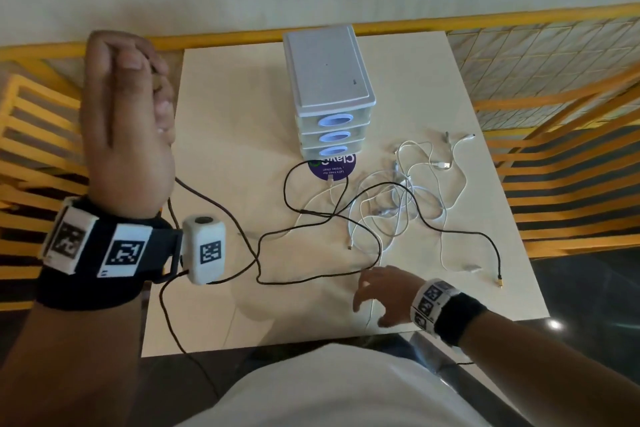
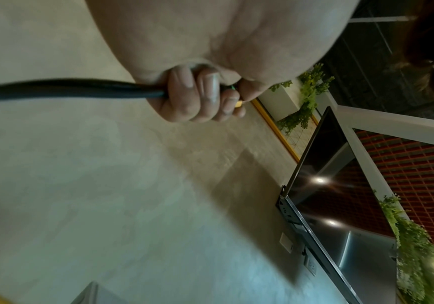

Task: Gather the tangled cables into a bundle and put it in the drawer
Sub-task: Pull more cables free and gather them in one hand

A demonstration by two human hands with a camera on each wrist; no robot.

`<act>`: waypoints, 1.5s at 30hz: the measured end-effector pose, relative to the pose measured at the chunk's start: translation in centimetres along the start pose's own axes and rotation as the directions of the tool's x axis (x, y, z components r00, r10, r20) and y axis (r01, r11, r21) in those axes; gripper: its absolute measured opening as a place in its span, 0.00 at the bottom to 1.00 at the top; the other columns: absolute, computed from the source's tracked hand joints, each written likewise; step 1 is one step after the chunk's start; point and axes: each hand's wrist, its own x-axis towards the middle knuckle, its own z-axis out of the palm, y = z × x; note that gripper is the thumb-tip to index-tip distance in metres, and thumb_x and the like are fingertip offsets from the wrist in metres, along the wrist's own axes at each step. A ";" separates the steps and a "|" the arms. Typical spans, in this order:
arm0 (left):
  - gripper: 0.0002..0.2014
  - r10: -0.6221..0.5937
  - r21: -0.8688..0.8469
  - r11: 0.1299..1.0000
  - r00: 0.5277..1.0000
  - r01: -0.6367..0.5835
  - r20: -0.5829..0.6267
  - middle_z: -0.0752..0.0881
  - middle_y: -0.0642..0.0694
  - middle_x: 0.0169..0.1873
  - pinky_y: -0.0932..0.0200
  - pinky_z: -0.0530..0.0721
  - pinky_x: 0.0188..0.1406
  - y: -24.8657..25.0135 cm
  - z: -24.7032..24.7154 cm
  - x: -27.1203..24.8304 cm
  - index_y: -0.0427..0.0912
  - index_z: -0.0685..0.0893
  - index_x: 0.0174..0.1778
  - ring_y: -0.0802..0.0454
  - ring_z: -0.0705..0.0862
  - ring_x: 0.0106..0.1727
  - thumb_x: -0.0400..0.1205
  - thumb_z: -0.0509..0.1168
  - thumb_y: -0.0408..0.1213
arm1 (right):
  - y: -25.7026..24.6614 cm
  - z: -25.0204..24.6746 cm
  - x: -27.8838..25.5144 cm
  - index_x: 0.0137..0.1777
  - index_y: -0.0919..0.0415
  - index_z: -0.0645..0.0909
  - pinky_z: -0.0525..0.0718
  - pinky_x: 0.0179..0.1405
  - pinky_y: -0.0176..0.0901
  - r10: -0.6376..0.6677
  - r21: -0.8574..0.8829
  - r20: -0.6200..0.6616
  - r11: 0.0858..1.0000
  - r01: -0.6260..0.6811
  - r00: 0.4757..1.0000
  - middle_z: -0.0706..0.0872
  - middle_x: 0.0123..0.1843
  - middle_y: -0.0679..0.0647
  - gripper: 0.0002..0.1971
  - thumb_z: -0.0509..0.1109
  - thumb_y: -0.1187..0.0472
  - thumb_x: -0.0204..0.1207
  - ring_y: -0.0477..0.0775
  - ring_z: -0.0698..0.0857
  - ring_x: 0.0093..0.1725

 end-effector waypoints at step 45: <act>0.10 -0.482 0.119 0.862 0.725 0.493 0.491 0.78 0.58 0.29 0.55 0.76 0.33 -5.3 10.8 -5.0 0.47 0.81 0.62 0.58 0.74 0.26 0.87 0.68 0.42 | -3.9 -11.8 -3.8 0.52 0.49 0.91 0.80 0.42 0.42 -0.079 0.105 -0.848 0.945 0.311 0.524 0.83 0.33 0.46 0.13 0.66 0.47 0.88 0.49 0.80 0.36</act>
